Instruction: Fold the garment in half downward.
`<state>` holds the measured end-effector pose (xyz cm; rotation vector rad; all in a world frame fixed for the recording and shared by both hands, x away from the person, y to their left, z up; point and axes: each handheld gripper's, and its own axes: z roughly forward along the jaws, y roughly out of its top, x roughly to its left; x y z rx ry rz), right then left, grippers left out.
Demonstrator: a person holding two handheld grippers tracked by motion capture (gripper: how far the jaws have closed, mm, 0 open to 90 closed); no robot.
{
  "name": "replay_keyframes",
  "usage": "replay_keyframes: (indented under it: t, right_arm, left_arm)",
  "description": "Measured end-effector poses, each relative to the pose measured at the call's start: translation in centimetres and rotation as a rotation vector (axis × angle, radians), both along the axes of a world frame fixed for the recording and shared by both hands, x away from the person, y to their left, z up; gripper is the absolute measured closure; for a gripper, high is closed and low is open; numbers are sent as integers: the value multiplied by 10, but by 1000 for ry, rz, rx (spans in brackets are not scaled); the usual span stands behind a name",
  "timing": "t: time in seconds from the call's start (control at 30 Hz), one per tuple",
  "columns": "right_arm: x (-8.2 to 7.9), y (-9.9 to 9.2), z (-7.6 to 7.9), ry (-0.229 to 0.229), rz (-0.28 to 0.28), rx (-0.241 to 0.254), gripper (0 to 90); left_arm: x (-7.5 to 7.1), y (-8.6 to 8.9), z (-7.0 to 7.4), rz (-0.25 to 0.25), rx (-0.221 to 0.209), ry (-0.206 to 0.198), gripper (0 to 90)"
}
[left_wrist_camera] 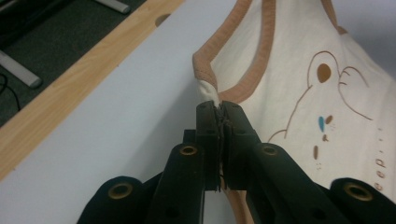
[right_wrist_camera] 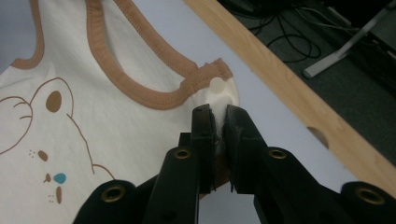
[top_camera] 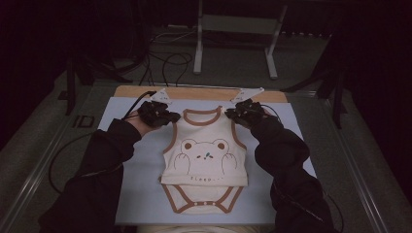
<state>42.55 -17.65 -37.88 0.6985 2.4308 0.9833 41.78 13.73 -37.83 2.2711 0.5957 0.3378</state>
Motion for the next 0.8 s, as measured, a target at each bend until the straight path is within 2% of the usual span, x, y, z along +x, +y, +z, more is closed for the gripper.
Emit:
replay_keyframes:
  t: [0.43,0.57,0.63,0.8]
  right_arm:
    - [7,3,26,-44,0,4,831]
    - [8,4,35,-57,-5,3,831]
    - [8,4,36,-60,-4,3,831]
    - [6,4,39,-71,-1,8,831]
  left_arm:
    - [3,3,22,13,-6,-42,875]
    - [2,3,27,16,-13,-43,875]
    - [1,3,30,15,-5,-57,875]
    - [-1,3,33,9,-19,-60,875]
